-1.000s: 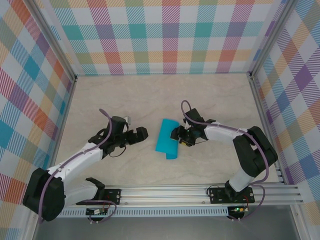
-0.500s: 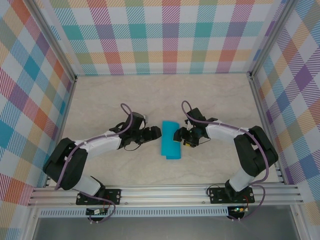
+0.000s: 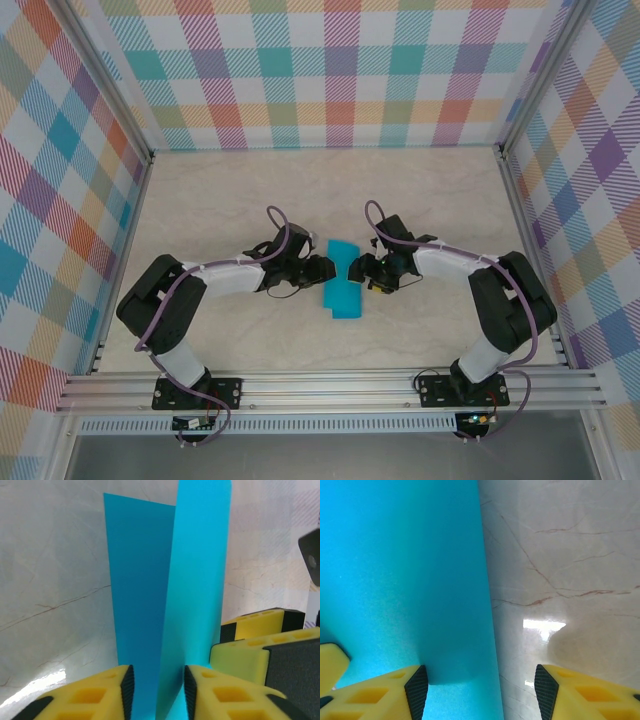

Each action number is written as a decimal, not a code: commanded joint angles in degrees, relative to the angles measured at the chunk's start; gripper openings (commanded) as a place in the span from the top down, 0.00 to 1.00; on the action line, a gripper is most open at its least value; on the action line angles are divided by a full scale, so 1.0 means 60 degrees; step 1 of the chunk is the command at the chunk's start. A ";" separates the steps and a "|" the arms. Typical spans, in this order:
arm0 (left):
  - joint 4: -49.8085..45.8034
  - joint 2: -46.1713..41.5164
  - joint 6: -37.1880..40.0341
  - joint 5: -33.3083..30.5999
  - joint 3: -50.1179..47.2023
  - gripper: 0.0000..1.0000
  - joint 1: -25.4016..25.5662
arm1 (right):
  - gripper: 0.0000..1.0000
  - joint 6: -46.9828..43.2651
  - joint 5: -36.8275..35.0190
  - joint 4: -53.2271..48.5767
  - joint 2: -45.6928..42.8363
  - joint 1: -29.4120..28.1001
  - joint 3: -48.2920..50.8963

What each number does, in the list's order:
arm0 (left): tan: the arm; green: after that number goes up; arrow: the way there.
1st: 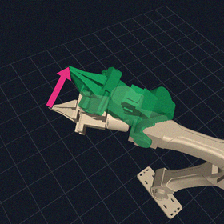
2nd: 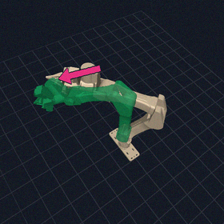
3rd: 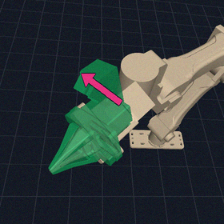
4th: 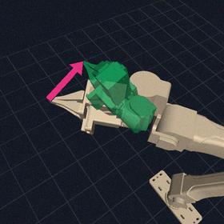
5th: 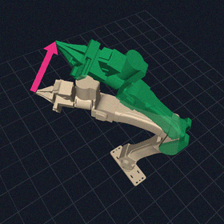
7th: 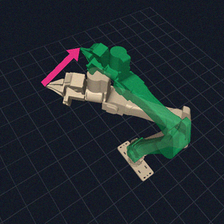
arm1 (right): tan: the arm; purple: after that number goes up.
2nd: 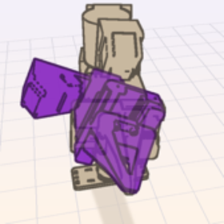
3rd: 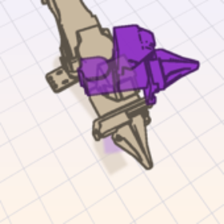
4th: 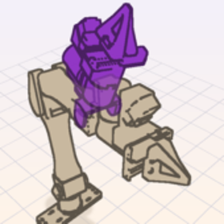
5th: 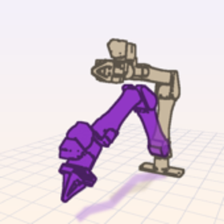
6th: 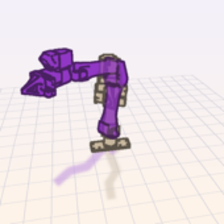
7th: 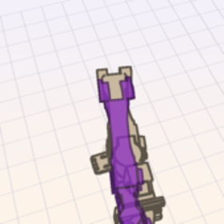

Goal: Fold a paper plane with a square sheet of paper (pick it up from the middle)
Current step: First fold in half a square sheet of paper at the center of the table.

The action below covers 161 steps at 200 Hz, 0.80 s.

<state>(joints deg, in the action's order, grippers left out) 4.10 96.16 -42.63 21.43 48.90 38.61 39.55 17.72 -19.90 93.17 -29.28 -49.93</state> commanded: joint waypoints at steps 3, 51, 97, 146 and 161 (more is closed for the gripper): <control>0.0200 -0.0081 0.0007 0.0037 0.0125 0.75 0.0126 | 0.39 -0.0225 0.0236 -0.0126 -0.0220 0.0089 0.0108; 0.0138 -0.0090 0.0175 -0.0079 0.0138 0.91 0.0138 | 0.38 -0.0219 0.0578 0.0001 -0.0461 0.0261 0.0189; 0.0270 0.0010 0.0246 -0.0005 0.0207 0.94 0.0168 | 0.34 -0.0417 0.1203 0.0049 -0.0558 0.0479 0.0108; 0.0554 0.0323 0.0182 0.0242 0.0468 0.93 0.0286 | 0.31 -0.0453 0.1420 0.0038 -0.0030 0.0500 -0.0233; 0.0731 0.0447 0.0098 0.0385 0.0531 0.93 0.0312 | 0.30 -0.0570 0.1260 -0.0102 0.0117 0.0499 -0.0341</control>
<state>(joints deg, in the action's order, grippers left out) 5.89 97.08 -42.22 21.98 50.17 39.66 38.02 25.39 -19.20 92.09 -26.61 -49.76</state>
